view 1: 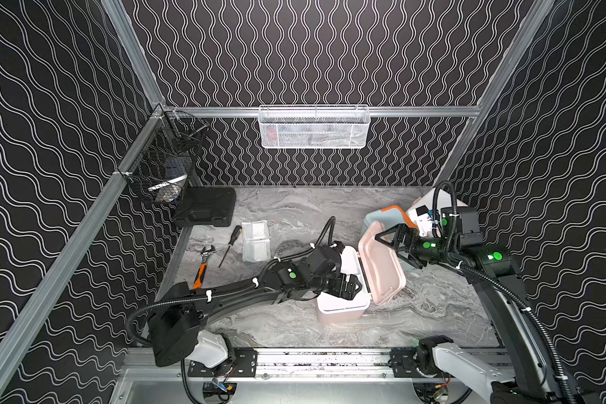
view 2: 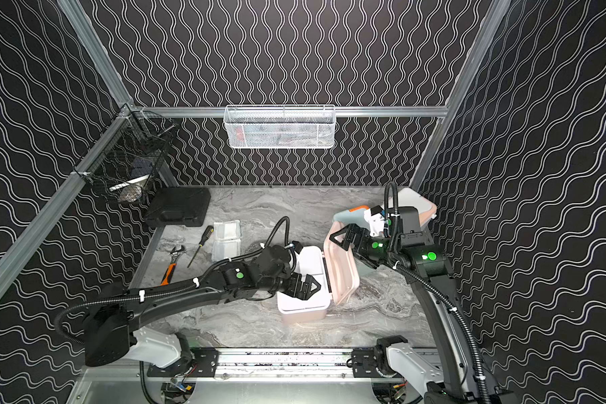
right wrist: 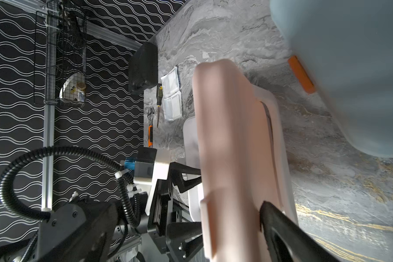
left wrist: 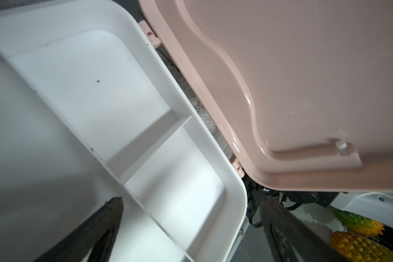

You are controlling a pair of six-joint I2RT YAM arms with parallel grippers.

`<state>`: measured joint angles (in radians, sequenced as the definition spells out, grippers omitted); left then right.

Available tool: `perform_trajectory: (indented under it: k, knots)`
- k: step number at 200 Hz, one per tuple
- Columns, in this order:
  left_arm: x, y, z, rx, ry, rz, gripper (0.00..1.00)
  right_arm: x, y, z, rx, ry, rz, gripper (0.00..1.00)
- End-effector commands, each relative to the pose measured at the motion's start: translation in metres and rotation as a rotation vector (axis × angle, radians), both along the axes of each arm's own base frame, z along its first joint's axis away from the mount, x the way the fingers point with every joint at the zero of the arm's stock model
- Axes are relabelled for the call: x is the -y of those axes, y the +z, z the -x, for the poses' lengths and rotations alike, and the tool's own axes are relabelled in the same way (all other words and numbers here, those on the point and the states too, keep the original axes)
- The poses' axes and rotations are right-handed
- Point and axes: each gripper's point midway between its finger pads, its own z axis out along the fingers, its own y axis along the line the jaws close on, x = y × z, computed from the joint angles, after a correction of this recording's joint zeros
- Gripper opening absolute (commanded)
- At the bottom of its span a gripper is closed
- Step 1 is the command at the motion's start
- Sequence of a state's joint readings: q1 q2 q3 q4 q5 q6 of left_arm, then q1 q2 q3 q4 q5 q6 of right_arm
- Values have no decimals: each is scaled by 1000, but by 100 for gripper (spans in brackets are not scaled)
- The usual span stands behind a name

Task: Open first aid kits and take out gauze
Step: Close the lid of the first aid kit.

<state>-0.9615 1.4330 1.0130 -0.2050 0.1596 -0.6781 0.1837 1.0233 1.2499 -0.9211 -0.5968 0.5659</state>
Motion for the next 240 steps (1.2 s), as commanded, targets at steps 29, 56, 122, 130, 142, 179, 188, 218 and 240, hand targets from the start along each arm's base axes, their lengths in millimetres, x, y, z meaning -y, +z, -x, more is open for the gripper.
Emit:
perform_trajectory:
  k: [29, 56, 122, 130, 142, 179, 188, 218, 240]
  knots:
    - [-19, 24, 7, 51, 25, 52, 99, -18, 16, 7, 3, 70, -89, 100]
    - [-31, 39, 11, 78, 36, 62, 99, -24, 23, 5, 10, 98, -63, 100]
    - [-80, 60, 22, 135, 142, 58, 99, -69, 15, 15, 0, 218, -20, 100]
    - [-86, 60, 24, 137, 152, 60, 99, -80, 13, 19, -2, 252, -7, 100]
    - [-96, 61, 27, 142, 170, 59, 99, -89, 11, 22, -1, 273, 17, 100]
    - [-120, 64, 32, 161, 217, 46, 99, -106, 5, 26, -4, 304, 53, 100]
    - [-123, 64, 33, 162, 223, 44, 99, -108, 4, 27, -1, 305, 61, 100]
    - [-130, 65, 35, 162, 239, 44, 99, -113, -2, 30, -3, 305, 89, 100]
    - [-133, 58, 35, 151, 246, 46, 99, -114, -9, 30, 0, 297, 125, 100]
